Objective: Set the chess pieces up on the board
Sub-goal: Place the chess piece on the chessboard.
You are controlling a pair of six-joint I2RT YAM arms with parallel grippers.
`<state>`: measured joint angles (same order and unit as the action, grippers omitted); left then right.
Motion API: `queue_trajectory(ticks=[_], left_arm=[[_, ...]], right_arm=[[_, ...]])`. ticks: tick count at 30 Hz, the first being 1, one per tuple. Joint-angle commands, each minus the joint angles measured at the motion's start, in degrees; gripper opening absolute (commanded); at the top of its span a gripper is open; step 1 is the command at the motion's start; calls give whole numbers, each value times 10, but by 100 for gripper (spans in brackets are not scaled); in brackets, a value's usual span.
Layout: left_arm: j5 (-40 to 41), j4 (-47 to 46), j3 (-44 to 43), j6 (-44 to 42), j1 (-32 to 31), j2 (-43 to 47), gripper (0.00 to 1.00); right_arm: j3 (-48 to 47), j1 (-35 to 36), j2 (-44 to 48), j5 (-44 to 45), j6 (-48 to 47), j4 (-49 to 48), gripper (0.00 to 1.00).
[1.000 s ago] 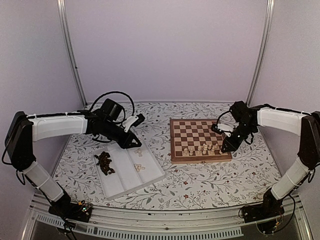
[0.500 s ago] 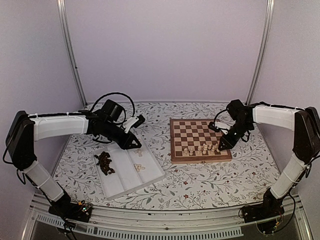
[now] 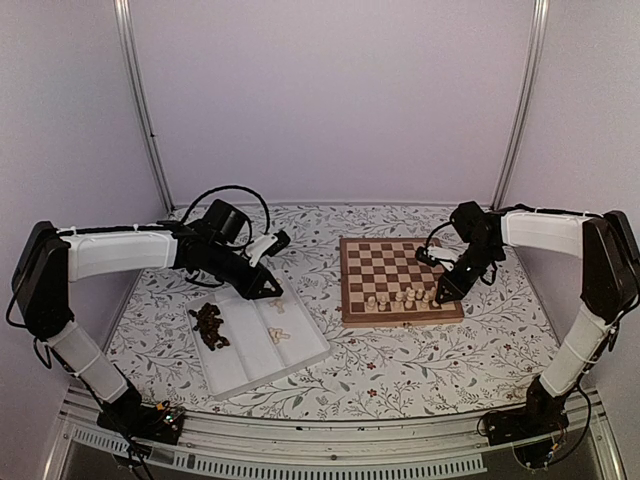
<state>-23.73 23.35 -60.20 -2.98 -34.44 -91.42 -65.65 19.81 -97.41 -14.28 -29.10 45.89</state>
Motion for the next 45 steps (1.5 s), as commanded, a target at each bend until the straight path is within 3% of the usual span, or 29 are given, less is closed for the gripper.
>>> queue_trajectory(ticks=[1,10,28,34,38,45], left_arm=[[-3,3,3,-4,8,-5,9],[-4,6,3,-4,8,-8,9],[-16,8,3,-3,6,-9,9],[-55,11,0,-7,7,-16,9],[-124,13,-2,-11,6,-24,10],[-229,10,2,-13,-3,-36,10]], right_arm=[[-17,2,-8,-9,7,3,16],[-19,8,-9,-10,10,5,28],[-39,7,6,0,12,31,33],[-103,14,77,-87,-62,64,36],[-137,78,96,-106,-109,45,37],[-183,263,51,-3,-170,-25,37]])
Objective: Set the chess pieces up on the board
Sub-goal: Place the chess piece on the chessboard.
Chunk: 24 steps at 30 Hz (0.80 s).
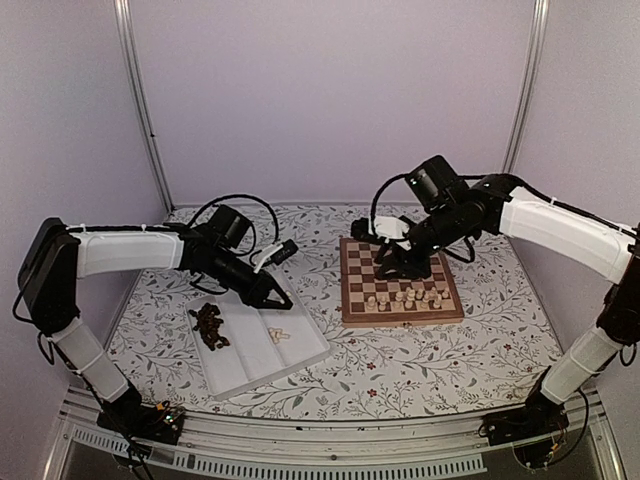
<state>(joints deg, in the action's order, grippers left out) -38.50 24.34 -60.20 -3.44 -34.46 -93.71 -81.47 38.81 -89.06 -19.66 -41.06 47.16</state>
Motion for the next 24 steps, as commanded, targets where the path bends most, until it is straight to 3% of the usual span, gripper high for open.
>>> queue_trajectory(ticks=[1,9,24], left_arm=[[-93,1,2,-9,-6,-16,10],[-166,24,-4,-23,-36,-36,10],[-198,32,-6,-17,-59,-47,10]], right_arm=[[-34,92,-46,61,-55,-45,37],[-69,204,-122,153,-106,-112,36],[-100,268,-204,191,-149,-131,40]])
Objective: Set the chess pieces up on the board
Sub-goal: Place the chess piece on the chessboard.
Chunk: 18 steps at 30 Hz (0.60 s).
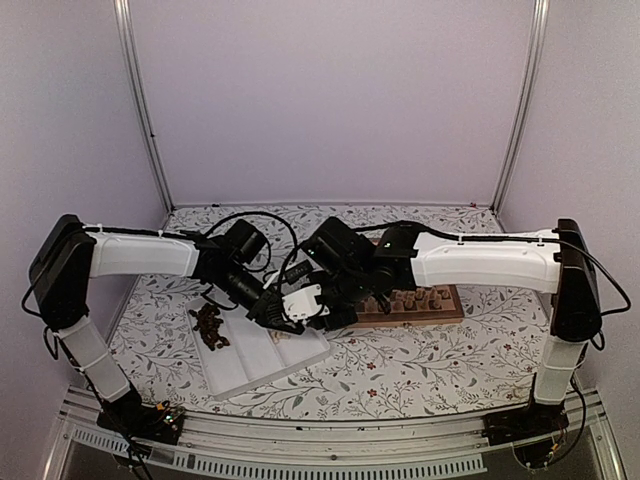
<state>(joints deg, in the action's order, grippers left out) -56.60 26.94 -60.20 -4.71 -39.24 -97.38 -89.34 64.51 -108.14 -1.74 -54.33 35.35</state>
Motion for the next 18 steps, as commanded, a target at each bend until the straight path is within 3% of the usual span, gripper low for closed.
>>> queue_trajectory(ticks=[1,7,18], left_arm=[[-18,6,-7,-4,-12,-11,10],[-19,7,-10,1,-14,-19,10],[-19,8,-14,6,-14,-16,13]], right_arm=[[-23,13,-14,10,-17,-12,40],[-36,26,-22,0,-21,1,39],[-31,32,-23,-28,-29,29,14]])
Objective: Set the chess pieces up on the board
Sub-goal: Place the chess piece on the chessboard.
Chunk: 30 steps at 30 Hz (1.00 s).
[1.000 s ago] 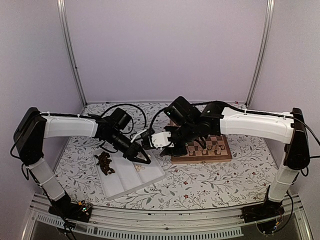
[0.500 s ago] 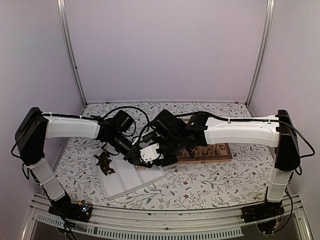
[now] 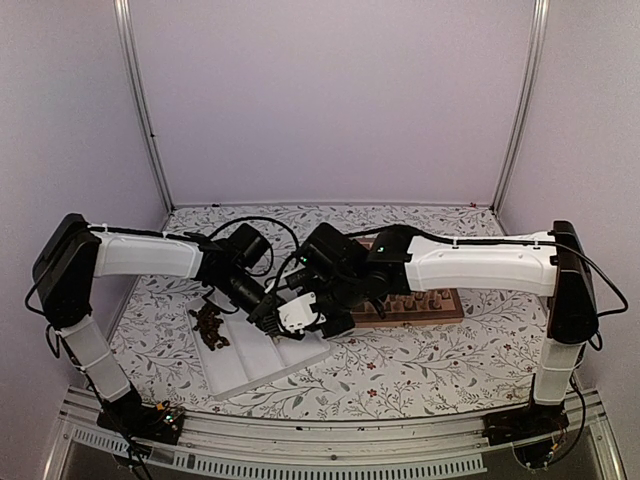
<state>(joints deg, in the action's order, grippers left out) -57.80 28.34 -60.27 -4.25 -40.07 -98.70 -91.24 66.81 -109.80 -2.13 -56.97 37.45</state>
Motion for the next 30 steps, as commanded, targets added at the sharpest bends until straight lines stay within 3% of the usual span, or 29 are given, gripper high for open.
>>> queue_trajectory(ticks=[1,7,15,20,25,30], left_arm=[[-4,-5,-13,2,-5,-2,14],[39,-19,-2,2,-5,41,30],[154,-84,34,35,-6,136,39],[242,-176,57,64,-17,178,40],[392,-317,96,43,-84,235,44],[429,-438,133,23,-120,263,45]], right_arm=[[-12,9,-7,-23,3,6,12],[-1,-16,3,-49,47,2,9],[46,-119,75,-237,155,11,8],[75,-202,103,-426,251,16,8],[123,-247,120,-509,289,-2,8],[131,-281,134,-565,320,-20,8]])
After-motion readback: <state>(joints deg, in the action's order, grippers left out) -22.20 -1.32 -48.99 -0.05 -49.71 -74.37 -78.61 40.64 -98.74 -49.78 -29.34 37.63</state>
